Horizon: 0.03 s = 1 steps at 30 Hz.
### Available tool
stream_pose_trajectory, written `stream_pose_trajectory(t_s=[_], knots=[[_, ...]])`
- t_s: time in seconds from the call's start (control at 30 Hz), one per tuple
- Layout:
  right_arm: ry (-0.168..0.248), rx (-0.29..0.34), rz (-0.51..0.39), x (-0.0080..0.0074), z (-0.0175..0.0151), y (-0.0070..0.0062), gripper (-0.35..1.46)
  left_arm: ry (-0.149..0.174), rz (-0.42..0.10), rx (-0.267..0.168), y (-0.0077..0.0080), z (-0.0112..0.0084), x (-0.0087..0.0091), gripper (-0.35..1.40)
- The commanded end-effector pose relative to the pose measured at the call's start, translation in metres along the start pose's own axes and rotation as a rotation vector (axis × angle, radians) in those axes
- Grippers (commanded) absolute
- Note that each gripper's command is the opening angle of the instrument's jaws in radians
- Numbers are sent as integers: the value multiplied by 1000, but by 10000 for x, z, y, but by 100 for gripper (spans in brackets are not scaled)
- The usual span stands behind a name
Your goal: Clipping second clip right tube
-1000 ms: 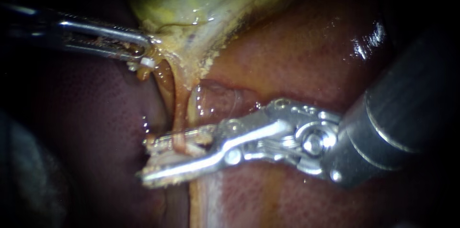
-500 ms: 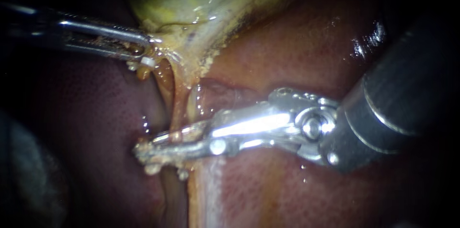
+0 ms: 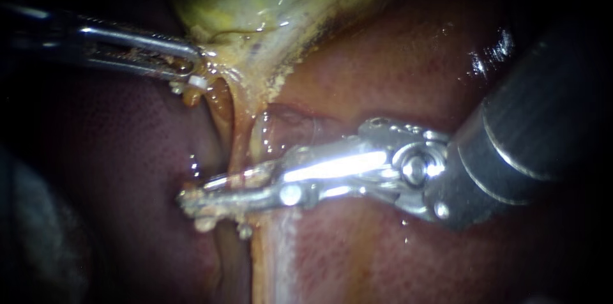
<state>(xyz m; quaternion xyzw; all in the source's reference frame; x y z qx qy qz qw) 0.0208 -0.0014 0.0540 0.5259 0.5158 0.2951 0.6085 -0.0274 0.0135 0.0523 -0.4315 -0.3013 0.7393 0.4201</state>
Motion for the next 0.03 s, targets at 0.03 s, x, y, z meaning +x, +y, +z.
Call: stream_pose_trajectory(t_s=[0.03], knots=[[0,0,0,-1,1,1,-35,0,0,1,0,0,0,-35]])
